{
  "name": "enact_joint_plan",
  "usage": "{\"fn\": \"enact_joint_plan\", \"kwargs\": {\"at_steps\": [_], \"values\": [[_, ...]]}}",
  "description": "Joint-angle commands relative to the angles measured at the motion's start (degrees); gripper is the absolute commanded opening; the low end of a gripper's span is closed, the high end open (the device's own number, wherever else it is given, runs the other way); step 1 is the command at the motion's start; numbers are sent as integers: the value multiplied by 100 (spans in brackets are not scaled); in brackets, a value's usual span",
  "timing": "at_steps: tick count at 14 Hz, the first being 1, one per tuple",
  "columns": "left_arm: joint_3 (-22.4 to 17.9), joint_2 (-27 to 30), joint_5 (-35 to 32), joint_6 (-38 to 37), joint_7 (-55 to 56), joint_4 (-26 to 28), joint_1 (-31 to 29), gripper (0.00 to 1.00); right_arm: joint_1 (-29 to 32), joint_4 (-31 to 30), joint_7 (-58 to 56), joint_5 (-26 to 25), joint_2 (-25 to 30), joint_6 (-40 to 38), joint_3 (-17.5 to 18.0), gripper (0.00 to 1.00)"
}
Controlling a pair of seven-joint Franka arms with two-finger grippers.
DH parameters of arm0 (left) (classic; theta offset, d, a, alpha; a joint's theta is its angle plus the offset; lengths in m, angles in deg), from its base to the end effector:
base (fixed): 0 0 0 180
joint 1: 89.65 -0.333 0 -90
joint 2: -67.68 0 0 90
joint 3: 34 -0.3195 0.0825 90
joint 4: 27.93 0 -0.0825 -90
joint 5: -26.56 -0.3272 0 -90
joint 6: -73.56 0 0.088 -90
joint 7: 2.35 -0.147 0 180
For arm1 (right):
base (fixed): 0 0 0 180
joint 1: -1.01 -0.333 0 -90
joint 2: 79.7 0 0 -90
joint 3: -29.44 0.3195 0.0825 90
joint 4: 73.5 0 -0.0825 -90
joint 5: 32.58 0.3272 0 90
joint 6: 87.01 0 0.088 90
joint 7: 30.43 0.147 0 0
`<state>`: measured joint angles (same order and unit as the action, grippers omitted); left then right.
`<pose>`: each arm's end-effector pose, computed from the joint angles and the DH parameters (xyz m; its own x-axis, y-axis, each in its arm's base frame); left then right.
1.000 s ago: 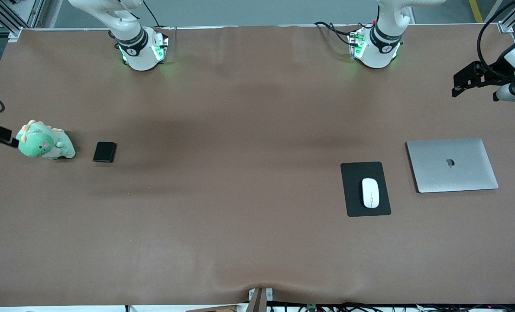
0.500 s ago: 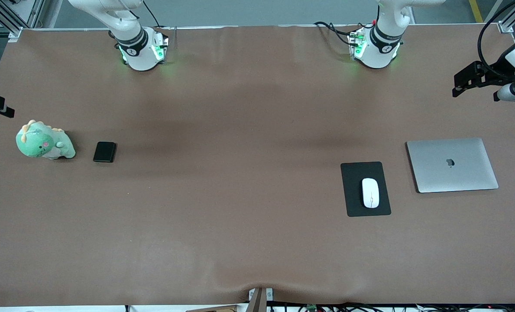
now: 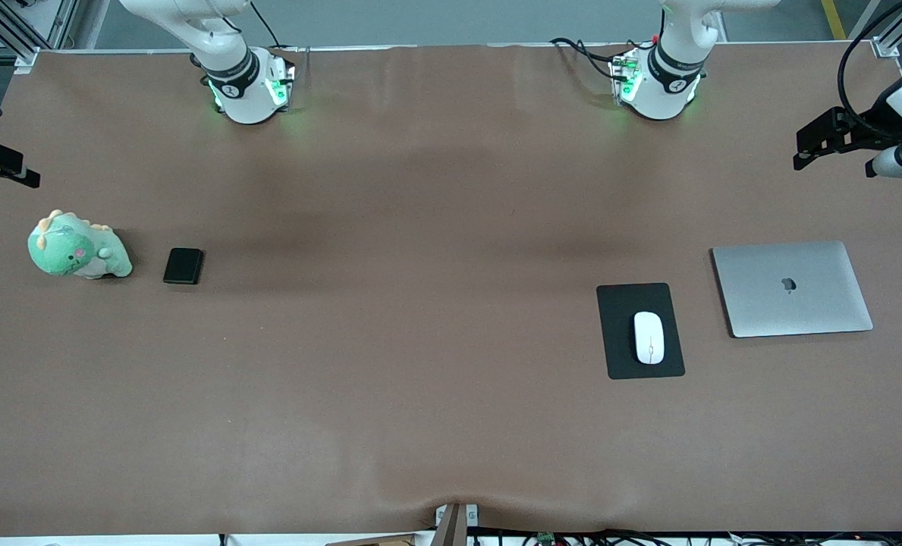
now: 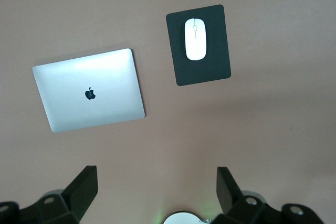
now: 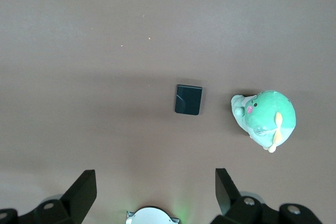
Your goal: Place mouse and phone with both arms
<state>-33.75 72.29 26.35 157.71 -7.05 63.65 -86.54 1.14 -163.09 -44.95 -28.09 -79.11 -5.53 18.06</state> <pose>0.4588 -0.0265 0.6066 0.9890 -0.1397 -0.0494 -0.1399 -0.9902 0.0000 0.4658 -0.0827 0.5847 0.9922 0.0647 -0.1063 0.0529 -0.9925 -0.1105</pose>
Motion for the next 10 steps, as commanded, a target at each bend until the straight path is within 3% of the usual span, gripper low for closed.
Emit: {"fn": "enact_joint_plan", "kwargs": {"at_steps": [1, 3, 5, 10], "values": [[27, -83, -75, -136, -84, -158, -39, 100, 241, -1031, 299, -228, 809, 498, 504, 100], [27, -83, -84, -136, -101, -176, -39, 100, 258, -1218, 536, -404, 960, 623, 768, 100], [27, -83, -84, -136, -101, -167, -39, 100, 293, -1113, 564, -457, 908, 606, 778, 100], [27, -83, -75, -136, -101, -167, -39, 100, 425, 231, 590, -431, 83, 203, 743, 100]]}}
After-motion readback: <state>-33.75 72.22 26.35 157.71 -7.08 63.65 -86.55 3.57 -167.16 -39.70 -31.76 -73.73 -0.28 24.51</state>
